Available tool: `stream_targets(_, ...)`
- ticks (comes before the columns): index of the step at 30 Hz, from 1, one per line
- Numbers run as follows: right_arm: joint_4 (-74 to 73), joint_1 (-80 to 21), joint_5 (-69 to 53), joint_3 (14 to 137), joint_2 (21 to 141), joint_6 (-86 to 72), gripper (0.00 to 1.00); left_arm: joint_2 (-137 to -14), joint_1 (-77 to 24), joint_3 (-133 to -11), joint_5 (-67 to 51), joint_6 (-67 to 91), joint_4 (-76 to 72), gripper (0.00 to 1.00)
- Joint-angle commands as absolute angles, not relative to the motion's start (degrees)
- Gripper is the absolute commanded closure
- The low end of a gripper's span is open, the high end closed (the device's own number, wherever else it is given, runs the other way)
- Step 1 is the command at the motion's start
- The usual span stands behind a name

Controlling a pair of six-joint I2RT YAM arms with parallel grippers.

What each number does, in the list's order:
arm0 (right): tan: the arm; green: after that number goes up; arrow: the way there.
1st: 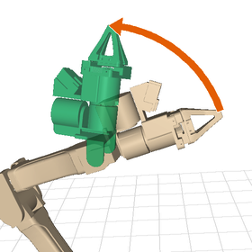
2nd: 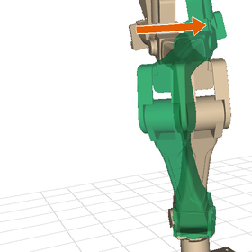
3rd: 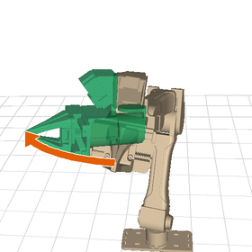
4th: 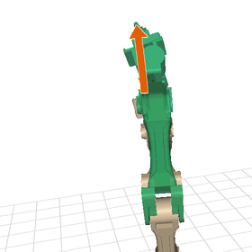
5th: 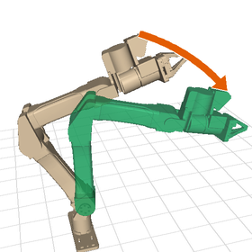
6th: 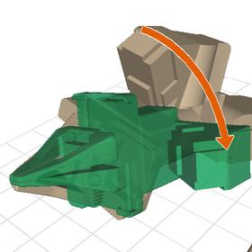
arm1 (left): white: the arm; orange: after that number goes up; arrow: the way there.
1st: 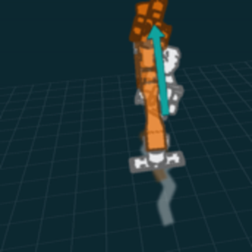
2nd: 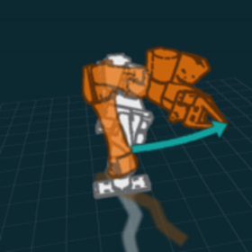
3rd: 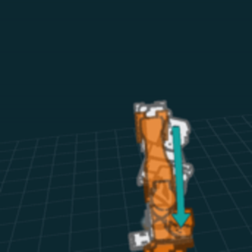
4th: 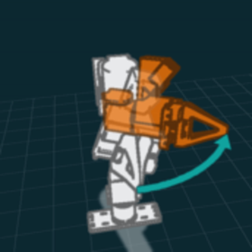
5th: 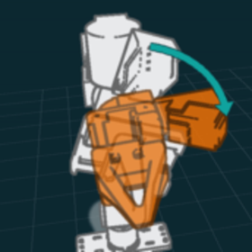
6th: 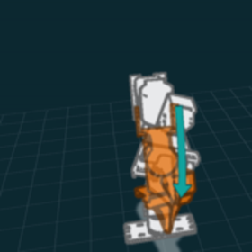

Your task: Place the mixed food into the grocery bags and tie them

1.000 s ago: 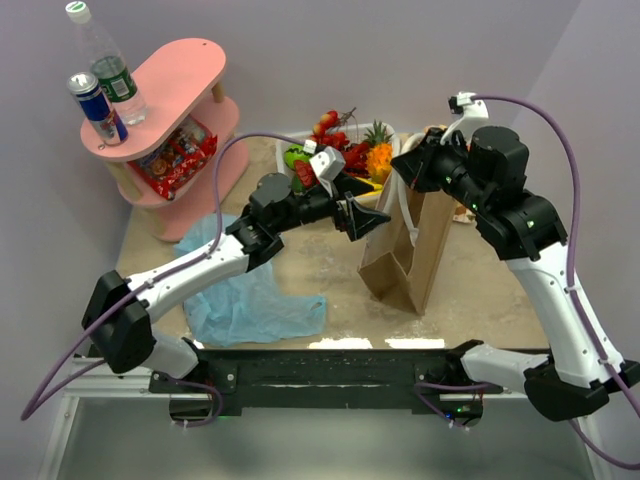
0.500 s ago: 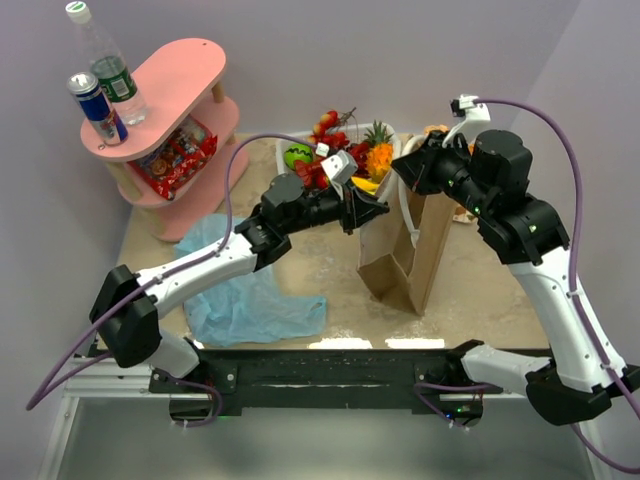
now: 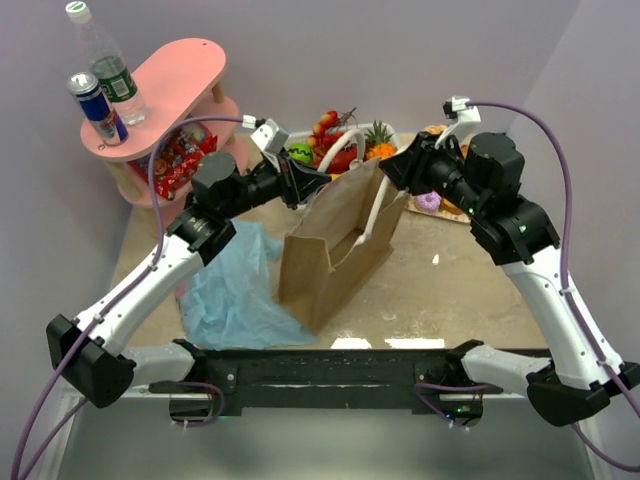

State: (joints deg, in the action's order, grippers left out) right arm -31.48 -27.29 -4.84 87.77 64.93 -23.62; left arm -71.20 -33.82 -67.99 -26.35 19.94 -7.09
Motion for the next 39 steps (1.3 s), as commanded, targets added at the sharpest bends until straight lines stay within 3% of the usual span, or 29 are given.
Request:
stream_targets(1,-27.07,-27.33,-7.21,86.58,64.78,-24.08,0.68,-68.82,-32.08,-67.68,-26.02,16.00,-3.35,1.00)
stream_targets(7,-30.05,-27.33,-4.23,80.26,61.00,-25.13,0.66,-66.27,-31.46,-62.59,-21.36,11.43,-4.48,1.00)
stream_targets(9,-32.76,-27.25,-1.51,78.50,59.68,-25.66,0.61,-65.57,-31.38,-61.62,-20.04,10.72,-4.66,1.00)
stream_targets(15,-46.92,-27.33,9.91,79.62,56.78,-23.39,0.27,-63.99,-31.29,-57.66,-20.83,10.02,-5.27,1.00)
stream_targets(18,-49.57,-27.25,16.16,84.36,55.73,-21.36,0.22,-63.11,-31.20,-56.17,-21.44,10.02,-5.62,1.00)
stream_targets(22,-48.78,-27.33,16.09,91.30,55.98,-20.57,0.18,-61.44,-31.29,-55.11,-21.97,10.37,-7.03,1.00)
stream_targets(26,-44.93,-27.33,9.60,90.71,57.56,-23.19,0.16,-60.65,-31.29,-54.41,-22.41,11.25,-8.17,1.00)
stream_targets(30,-38.86,-27.33,-2.68,79.94,60.37,-29.34,0.18,-59.86,-31.20,-53.44,-22.68,12.30,-10.19,1.00)
stream_targets(39,-26.37,-27.33,-8.08,61.98,58.09,-39.46,0.18,-59.24,-31.29,-52.56,-22.15,13.27,-11.34,1.00)
